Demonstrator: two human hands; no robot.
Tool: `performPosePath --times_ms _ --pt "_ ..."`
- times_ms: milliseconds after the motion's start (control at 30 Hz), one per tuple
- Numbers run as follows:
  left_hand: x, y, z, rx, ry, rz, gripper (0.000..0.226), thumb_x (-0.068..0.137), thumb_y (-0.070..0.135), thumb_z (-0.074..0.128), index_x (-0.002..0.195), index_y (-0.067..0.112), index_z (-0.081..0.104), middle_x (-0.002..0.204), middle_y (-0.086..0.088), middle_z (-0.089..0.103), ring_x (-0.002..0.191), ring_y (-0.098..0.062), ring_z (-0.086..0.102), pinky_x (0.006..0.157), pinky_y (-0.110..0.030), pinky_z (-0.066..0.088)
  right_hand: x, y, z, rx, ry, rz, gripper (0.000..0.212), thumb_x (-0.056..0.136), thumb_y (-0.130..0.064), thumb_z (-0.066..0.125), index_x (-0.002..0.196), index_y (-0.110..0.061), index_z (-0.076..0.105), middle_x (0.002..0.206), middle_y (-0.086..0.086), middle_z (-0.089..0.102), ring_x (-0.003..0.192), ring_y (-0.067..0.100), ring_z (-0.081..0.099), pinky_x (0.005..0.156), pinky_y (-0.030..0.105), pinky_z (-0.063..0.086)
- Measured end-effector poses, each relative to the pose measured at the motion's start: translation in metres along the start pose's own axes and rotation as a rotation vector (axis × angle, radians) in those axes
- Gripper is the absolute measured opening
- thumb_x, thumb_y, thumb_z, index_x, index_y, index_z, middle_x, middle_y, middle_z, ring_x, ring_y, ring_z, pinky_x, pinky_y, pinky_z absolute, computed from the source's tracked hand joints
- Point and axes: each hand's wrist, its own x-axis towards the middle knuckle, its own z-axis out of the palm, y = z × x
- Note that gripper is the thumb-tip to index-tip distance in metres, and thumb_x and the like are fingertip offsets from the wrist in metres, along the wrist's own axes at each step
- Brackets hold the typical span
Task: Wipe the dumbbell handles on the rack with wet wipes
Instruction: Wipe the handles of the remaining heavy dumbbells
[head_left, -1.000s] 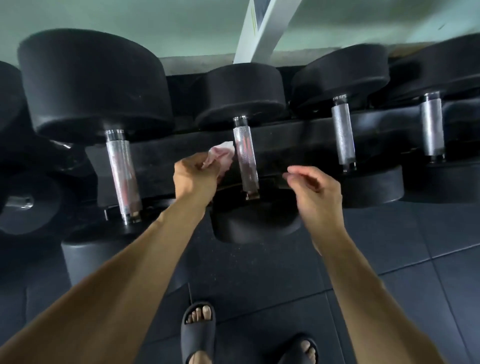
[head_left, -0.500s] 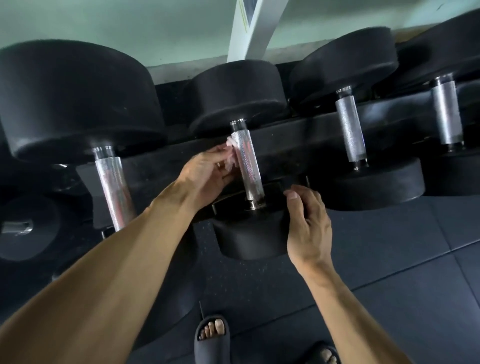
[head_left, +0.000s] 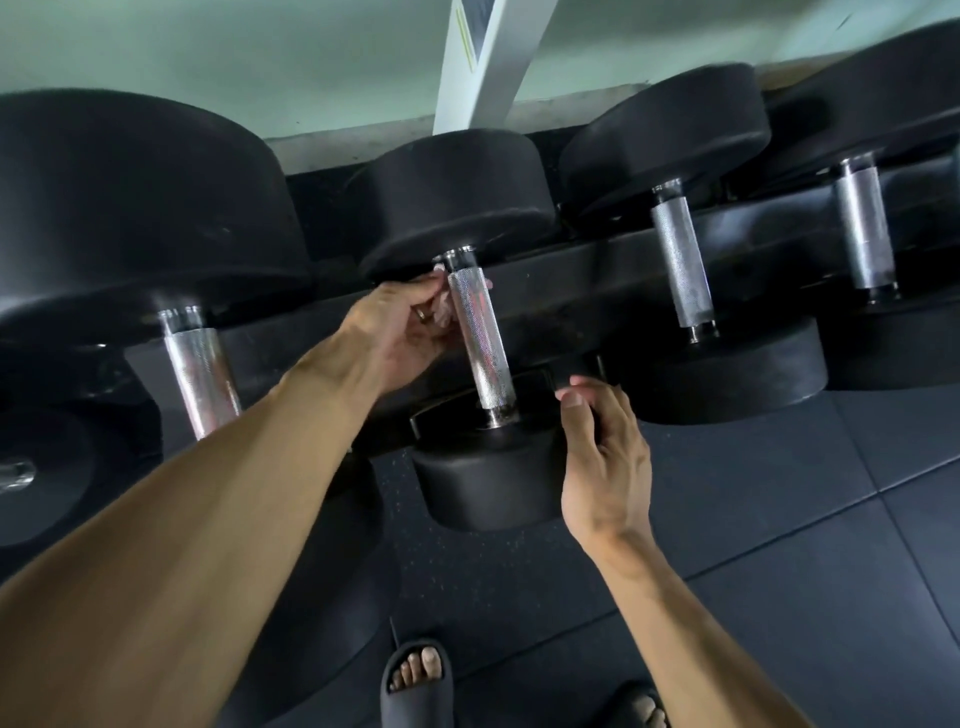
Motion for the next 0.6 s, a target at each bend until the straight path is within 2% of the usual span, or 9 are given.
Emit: performPosePath --times_ms 33,133,200,267,333,367,467,533,600 --pt "-0.001 -0.001 -0.004 0.085 -0.016 -0.05 0.023 0.099 0.009 0.049 0.109 -0.003 0.065 0.08 -0.009 0.064 0.05 -0.01 0.055 0.076 -0.033 0.058 0.0 0.0 0.0 0.001 0.004 0.002 0.031 0.083 -0.061 0.031 0.089 -0.044 0.056 0.115 -0.02 0.058 0.114 0.009 0.054 0.093 0.031 0.042" --pt "-0.011 -0.003 -0.014 0.311 -0.071 -0.195 0.019 0.098 0.006 0.049 0.088 0.001 0.064 0.068 -0.009 0.065 0.057 -0.015 0.063 0.079 -0.037 0.059 0.0 0.0 0.001 -0.001 0.008 0.01 0.025 0.083 -0.061 0.03 0.085 -0.05 0.053 0.11 -0.026 0.056 0.113 0.008 0.055 0.089 0.03 0.041" --pt "-0.008 0.001 -0.01 0.277 -0.088 -0.194 0.022 0.098 0.007 0.046 0.083 0.002 0.061 0.066 -0.009 0.061 0.054 -0.016 0.059 0.077 -0.034 0.058 0.0 -0.001 0.001 -0.012 0.012 0.01 0.024 0.083 -0.061 0.03 0.083 -0.05 0.051 0.11 -0.025 0.055 0.112 0.009 0.055 0.086 0.029 0.039" --pt "0.001 0.006 -0.007 0.111 -0.059 -0.155 0.02 0.099 0.01 0.047 0.09 0.002 0.063 0.076 -0.01 0.059 0.05 -0.016 0.056 0.081 -0.034 0.057 0.0 -0.001 0.001 -0.022 0.014 0.006 0.025 0.083 -0.061 0.029 0.083 -0.049 0.051 0.111 -0.024 0.055 0.112 0.009 0.055 0.085 0.029 0.038" --pt "0.004 0.006 -0.01 0.067 -0.074 -0.159 0.022 0.097 0.011 0.049 0.105 -0.001 0.065 0.087 -0.012 0.062 0.054 -0.016 0.06 0.088 -0.039 0.057 0.0 0.0 0.001 -0.024 0.019 0.001 0.029 0.083 -0.061 0.028 0.084 -0.045 0.052 0.112 -0.023 0.055 0.112 0.009 0.054 0.085 0.028 0.037" --pt "0.0 0.004 -0.014 0.126 -0.1 -0.193 0.022 0.094 0.01 0.051 0.105 -0.002 0.066 0.089 -0.013 0.064 0.057 -0.017 0.063 0.09 -0.041 0.057 0.0 0.0 0.001 -0.023 0.02 0.007 0.03 0.082 -0.061 0.028 0.084 -0.044 0.052 0.111 -0.023 0.056 0.112 0.009 0.054 0.085 0.028 0.037" --pt "-0.017 -0.002 -0.023 0.403 -0.208 -0.311 0.02 0.084 0.016 0.053 0.085 0.0 0.065 0.082 -0.016 0.064 0.069 -0.024 0.068 0.09 -0.04 0.054 0.0 0.0 0.002 -0.019 0.025 0.009 0.026 0.083 -0.061 0.028 0.084 -0.048 0.051 0.109 -0.028 0.055 0.111 0.008 0.055 0.086 0.029 0.038" --pt "-0.016 0.001 -0.021 0.258 -0.2 -0.314 0.038 0.095 0.028 0.045 0.085 -0.002 0.064 0.079 -0.018 0.063 0.07 -0.028 0.064 0.086 -0.04 0.051 0.0 0.0 0.002 -0.026 0.029 0.009 0.026 0.083 -0.061 0.028 0.084 -0.049 0.051 0.109 -0.03 0.054 0.111 0.008 0.055 0.087 0.029 0.038" --pt "-0.006 0.008 -0.019 0.024 -0.157 -0.267 0.057 0.104 0.04 0.031 0.099 -0.006 0.063 0.087 -0.02 0.065 0.069 -0.026 0.061 0.082 -0.04 0.05 0.0 0.0 0.002 -0.037 0.028 0.008 0.027 0.084 -0.061 0.028 0.085 -0.049 0.051 0.109 -0.031 0.054 0.111 0.008 0.055 0.086 0.029 0.038"
